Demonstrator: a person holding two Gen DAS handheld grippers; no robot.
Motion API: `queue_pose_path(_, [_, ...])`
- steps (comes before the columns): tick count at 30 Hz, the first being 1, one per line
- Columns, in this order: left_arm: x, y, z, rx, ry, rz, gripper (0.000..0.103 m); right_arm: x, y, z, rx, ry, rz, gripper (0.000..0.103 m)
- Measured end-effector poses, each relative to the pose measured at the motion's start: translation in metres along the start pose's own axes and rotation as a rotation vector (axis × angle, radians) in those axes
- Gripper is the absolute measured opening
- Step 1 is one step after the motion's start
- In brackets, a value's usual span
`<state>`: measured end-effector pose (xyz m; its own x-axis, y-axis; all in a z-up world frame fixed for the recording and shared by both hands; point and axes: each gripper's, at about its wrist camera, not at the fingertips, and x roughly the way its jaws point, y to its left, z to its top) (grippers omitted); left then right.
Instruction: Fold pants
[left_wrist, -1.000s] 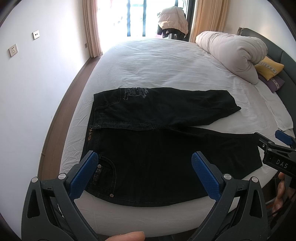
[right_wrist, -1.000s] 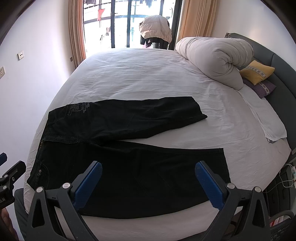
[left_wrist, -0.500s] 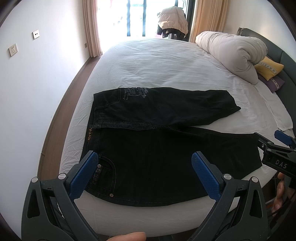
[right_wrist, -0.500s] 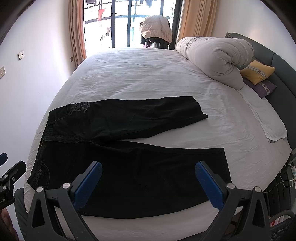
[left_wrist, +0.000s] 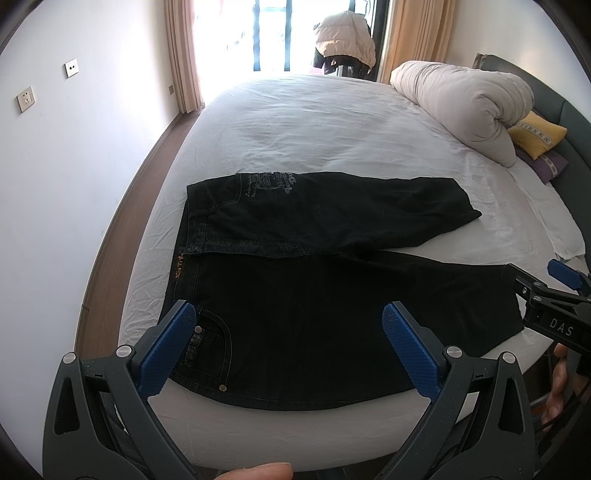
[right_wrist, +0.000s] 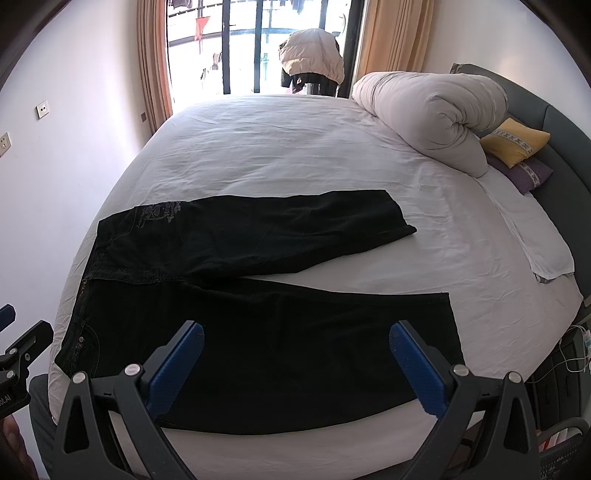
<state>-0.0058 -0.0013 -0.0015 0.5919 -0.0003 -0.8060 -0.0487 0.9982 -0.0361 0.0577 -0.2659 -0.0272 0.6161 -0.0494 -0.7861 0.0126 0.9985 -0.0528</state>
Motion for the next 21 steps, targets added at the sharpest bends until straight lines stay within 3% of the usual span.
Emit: queue_pose_path(21, [-0.0008, -0.0002, -0.0019, -0.001, 0.002, 0.0, 0.103, -0.0003, 0.0054, -0.004, -0.002, 0.005, 0.002, 0.103])
